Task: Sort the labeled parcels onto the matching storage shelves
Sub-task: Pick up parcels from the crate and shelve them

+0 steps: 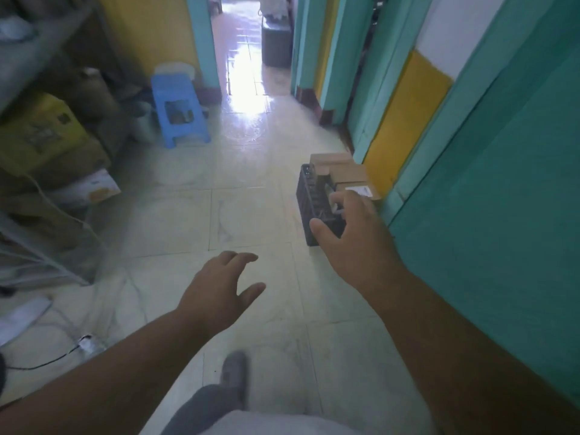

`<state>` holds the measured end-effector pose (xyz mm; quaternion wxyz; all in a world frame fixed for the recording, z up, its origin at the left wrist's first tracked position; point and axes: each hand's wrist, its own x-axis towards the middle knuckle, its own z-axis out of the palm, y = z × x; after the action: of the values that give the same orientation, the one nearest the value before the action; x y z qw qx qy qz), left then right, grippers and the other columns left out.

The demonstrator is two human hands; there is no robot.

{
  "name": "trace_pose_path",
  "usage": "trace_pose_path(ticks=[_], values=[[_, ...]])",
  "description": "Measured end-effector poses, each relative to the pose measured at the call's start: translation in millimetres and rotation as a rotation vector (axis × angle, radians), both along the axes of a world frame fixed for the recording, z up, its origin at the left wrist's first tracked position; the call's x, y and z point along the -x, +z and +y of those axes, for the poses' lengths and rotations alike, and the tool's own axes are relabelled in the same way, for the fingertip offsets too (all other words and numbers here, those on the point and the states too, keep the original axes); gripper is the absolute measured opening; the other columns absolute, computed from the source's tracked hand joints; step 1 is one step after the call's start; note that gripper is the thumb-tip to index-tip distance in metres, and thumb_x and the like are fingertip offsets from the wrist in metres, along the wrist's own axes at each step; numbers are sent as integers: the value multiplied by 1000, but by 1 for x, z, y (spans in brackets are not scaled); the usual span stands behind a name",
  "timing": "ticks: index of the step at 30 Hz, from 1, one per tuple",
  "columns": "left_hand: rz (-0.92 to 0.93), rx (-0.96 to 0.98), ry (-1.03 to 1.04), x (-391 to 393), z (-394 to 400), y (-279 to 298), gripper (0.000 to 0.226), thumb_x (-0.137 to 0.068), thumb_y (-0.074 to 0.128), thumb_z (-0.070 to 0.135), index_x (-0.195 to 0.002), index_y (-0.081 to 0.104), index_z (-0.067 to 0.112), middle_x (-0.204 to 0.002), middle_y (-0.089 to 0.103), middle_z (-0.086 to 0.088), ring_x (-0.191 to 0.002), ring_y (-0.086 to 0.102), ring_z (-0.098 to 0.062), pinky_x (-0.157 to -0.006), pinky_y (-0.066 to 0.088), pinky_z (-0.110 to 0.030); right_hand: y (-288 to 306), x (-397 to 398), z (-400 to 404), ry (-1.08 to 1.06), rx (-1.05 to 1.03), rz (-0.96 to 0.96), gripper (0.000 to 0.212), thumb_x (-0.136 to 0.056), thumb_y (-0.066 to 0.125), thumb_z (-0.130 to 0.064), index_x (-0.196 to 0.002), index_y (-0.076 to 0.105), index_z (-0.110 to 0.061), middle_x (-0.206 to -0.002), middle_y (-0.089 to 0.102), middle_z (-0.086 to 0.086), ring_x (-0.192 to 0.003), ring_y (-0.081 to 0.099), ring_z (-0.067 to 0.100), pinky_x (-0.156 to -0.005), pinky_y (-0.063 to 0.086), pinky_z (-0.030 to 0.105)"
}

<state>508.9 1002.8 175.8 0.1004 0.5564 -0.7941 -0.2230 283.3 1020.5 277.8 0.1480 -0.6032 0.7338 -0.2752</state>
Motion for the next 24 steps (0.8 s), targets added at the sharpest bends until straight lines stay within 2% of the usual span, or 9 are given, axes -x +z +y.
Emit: trace_pose_path(ticks=[2, 5, 11, 14, 16, 20, 22, 24], values=[[13, -21, -17, 6, -51, -12, 57, -90, 64, 53, -140, 52, 28, -133, 57, 2, -116, 56, -18, -95, 48, -34, -12, 7, -51, -26, -17, -5, 44, -93, 61, -45, -130, 48, -25, -127, 49, -2, -113, 52, 15, -81, 43, 27], [12, -35, -97, 27, -149, -26, 57, -90, 64, 53, -140, 51, 29, -135, 55, 1, -117, 56, -19, -95, 48, -34, -29, 29, -121, -120, -53, -2, 46, -95, 59, -45, -133, 44, -24, -132, 48, -1, -114, 49, 14, -74, 37, 21], [-6, -62, -275, 118, -317, -9, 58, -92, 61, 54, -143, 48, 30, -139, 53, -1, -121, 56, -22, -98, 51, -39, -28, 100, -217, -351, -71, 13, 49, -93, 62, -40, -134, 48, -18, -130, 51, 3, -111, 51, 16, -77, 35, 21], [-43, -86, -385, 179, -377, -18, 58, -93, 59, 54, -143, 47, 29, -139, 55, -1, -119, 57, -22, -96, 53, -40, -40, 149, -259, -463, -66, 25, 47, -92, 65, -38, -132, 50, -18, -125, 53, 3, -112, 53, 17, -63, 30, 11], [-40, -120, -428, 223, -410, -33, 55, -92, 61, 53, -140, 49, 30, -136, 56, 0, -116, 58, -21, -93, 54, -39, -56, 187, -290, -492, -78, 23, 48, -91, 66, -37, -132, 49, -19, -125, 52, 2, -111, 53, 16, -64, 27, 6], [-53, -225, -449, 312, -474, -78, 50, -92, 64, 47, -138, 52, 29, -131, 58, 0, -109, 59, -19, -88, 55, -37, -97, 269, -360, -499, -124, 34, 49, -91, 65, -40, -133, 48, -19, -125, 52, 4, -109, 53, 16, -76, 37, 21], [-86, -297, -414, 347, -509, -107, 51, -92, 64, 48, -138, 51, 30, -130, 59, 1, -108, 59, -18, -87, 56, -37, -126, 310, -401, -476, -197, 24, 49, -92, 62, -42, -133, 47, -20, -126, 52, 3, -105, 49, 12, -68, 36, 16], [-117, -358, -383, 375, -544, -141, 49, -91, 64, 49, -135, 53, 31, -127, 60, 2, -105, 61, -18, -85, 57, -38, -159, 347, -440, -457, -270, 14, 48, -93, 61, -42, -134, 46, -20, -125, 51, 2, -100, 46, 8, -60, 27, 6]])
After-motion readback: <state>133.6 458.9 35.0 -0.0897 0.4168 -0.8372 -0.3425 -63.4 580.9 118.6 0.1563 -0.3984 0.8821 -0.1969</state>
